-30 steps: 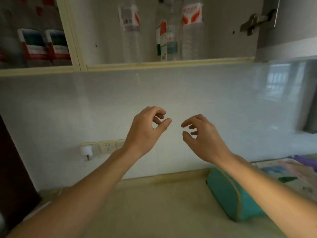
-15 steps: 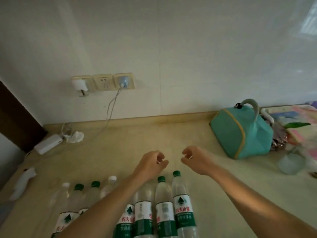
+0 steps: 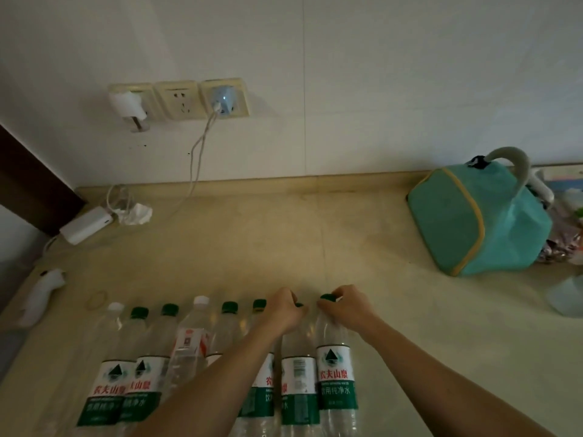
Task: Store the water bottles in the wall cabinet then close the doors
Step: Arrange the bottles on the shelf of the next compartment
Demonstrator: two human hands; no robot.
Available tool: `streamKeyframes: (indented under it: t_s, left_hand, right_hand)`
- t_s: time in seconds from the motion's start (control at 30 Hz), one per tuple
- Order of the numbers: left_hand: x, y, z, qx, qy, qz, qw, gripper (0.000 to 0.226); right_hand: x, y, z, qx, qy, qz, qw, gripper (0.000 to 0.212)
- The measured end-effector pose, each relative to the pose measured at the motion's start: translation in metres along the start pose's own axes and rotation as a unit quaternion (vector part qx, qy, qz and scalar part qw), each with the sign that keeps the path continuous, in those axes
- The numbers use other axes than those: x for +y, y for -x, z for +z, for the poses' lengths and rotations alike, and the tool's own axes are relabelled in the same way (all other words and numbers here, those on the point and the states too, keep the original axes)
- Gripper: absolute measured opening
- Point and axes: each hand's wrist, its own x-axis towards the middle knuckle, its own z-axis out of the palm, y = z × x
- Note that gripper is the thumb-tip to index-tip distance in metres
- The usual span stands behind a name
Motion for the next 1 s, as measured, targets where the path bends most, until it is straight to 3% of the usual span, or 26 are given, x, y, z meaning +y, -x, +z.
streamKeyframes:
  t_s: [0.27,0.4,0.63,0.83,1.0]
  left_hand:
    - [0.006,-0.001,-0.010,0.048,0.106,-0.008,0.993,0.033]
    - [0.021,0.004,-0.036,0.069,0.182,0.075,0.978,0.030]
    - [0.048,0.025,-0.070,0.160,0.216,0.241,0.932,0.034]
    - [0.058,0.039,-0.066,0.245,0.208,0.352,0.879,0.040]
    - [0.052,0.041,-0.061,0.273,0.213,0.368,0.863,0.040]
  right_hand:
    - [-0.006,0.002,-0.027,-0.001,-0.132,-0.033,0.991,0.020]
    - [-0.026,0.011,-0.064,0.040,-0.150,-0.120,0.981,0.014]
    - [-0.052,0.046,-0.097,0.167,-0.093,-0.267,0.945,0.025]
    - [-0.045,0.058,-0.092,0.223,-0.151,-0.285,0.920,0.031]
    - [-0.035,0.059,-0.085,0.225,-0.146,-0.273,0.924,0.033]
